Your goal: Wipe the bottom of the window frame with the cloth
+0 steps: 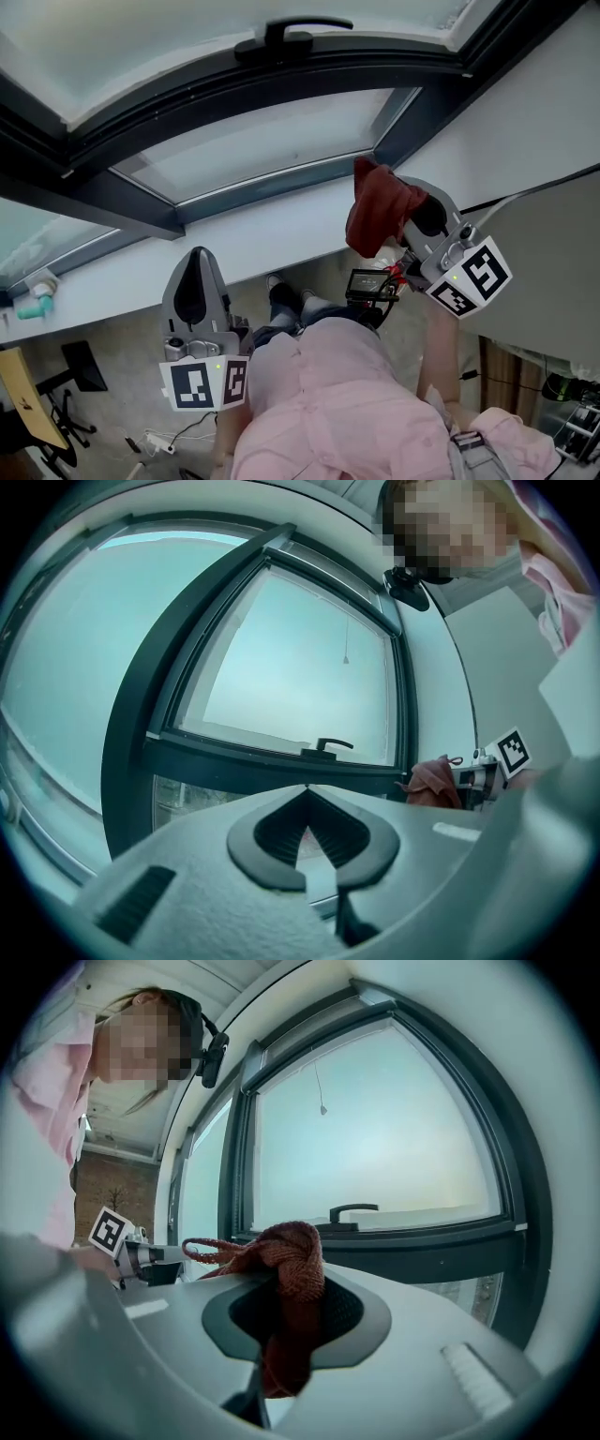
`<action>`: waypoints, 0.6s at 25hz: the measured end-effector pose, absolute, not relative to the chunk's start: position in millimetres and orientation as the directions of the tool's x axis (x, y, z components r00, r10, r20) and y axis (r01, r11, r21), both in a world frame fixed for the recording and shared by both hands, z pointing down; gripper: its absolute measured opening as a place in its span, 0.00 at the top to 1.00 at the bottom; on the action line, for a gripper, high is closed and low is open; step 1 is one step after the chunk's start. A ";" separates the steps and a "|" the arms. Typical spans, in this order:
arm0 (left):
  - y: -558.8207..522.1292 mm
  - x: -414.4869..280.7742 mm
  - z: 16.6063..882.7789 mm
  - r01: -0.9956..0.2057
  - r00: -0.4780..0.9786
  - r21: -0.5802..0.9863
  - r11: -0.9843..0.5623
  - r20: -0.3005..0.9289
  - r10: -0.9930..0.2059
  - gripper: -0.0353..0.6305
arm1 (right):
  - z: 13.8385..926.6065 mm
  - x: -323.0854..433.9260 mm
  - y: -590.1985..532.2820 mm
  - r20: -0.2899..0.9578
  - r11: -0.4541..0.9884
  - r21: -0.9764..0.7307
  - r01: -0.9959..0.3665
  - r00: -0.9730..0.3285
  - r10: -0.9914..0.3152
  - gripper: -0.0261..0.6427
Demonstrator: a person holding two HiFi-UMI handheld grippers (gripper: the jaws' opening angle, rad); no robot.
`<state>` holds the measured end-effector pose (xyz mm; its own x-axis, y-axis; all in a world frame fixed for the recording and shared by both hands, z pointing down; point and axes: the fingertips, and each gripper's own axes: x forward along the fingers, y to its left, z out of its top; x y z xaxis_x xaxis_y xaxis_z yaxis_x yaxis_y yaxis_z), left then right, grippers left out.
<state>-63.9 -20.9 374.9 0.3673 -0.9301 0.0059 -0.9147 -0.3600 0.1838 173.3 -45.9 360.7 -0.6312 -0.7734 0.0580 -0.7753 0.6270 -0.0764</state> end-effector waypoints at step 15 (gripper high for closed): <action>51.7 -9.2 365.8 -0.909 0.392 0.157 -0.387 0.005 -0.920 0.96 | 367.1 174.9 20.2 0.115 0.706 -0.063 -0.706 -0.707 -0.697 0.87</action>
